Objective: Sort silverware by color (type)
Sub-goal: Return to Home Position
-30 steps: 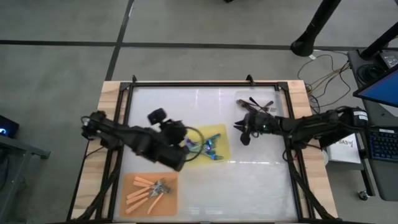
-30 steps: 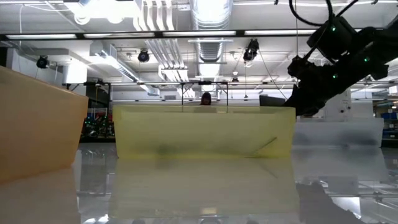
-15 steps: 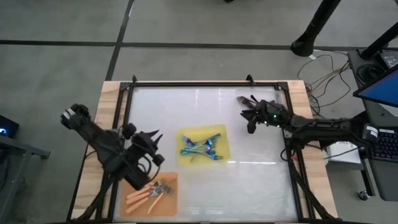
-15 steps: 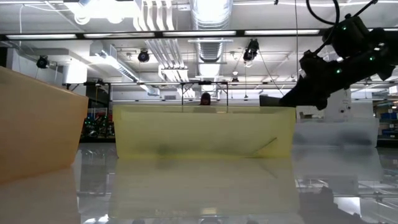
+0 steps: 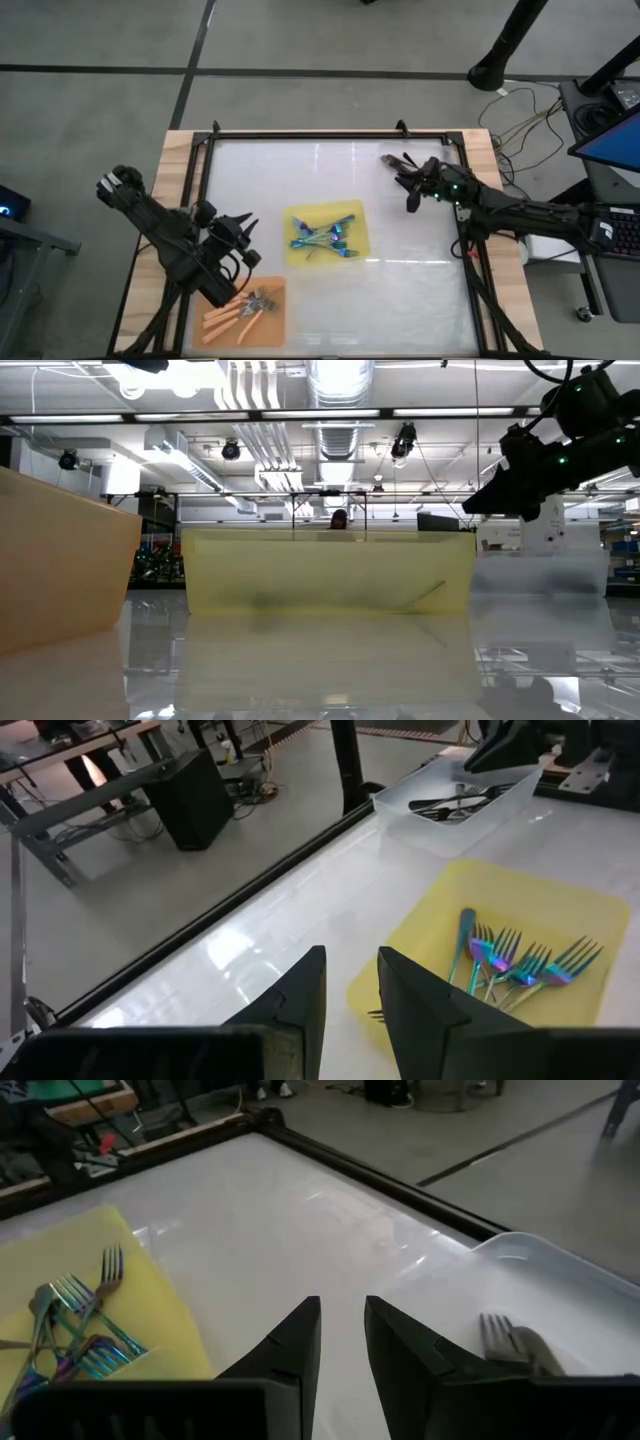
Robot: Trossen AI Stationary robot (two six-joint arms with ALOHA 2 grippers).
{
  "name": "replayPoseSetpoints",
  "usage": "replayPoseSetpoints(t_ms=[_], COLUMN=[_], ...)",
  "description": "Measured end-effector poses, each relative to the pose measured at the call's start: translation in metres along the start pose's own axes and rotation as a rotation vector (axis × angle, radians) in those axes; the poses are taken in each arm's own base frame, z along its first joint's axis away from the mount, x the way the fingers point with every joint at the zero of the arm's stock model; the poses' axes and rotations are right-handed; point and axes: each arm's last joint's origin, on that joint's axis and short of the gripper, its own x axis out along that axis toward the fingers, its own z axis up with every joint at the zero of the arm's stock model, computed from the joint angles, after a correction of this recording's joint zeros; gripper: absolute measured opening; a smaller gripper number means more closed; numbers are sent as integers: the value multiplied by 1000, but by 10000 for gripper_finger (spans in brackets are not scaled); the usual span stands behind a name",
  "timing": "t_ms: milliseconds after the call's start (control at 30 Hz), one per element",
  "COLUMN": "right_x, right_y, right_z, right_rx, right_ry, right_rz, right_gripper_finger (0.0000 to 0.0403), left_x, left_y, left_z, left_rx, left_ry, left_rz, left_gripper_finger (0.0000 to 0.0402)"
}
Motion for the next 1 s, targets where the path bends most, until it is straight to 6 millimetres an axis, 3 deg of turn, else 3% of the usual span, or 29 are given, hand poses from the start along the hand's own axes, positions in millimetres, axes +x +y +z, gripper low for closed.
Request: replayPoseSetpoints(t_ms=[433,800,1000], right_x=[-40,-48,-44], right_y=[-3,-5,-7], right_z=[7,-11,-16], right_rx=[14,24,12], right_ry=[-178,-329,-282], right_rz=[-42,-16,-51], right_gripper_finger=[73,73,73], left_x=[1,1,1], left_y=[-3,-4,-4], left_z=[-2,-2,-1], left_rx=[-22,-29,-29], left_ry=[-7,-8,-25], left_rz=[1,-2,-2], left_gripper_finger=[75,75,75])
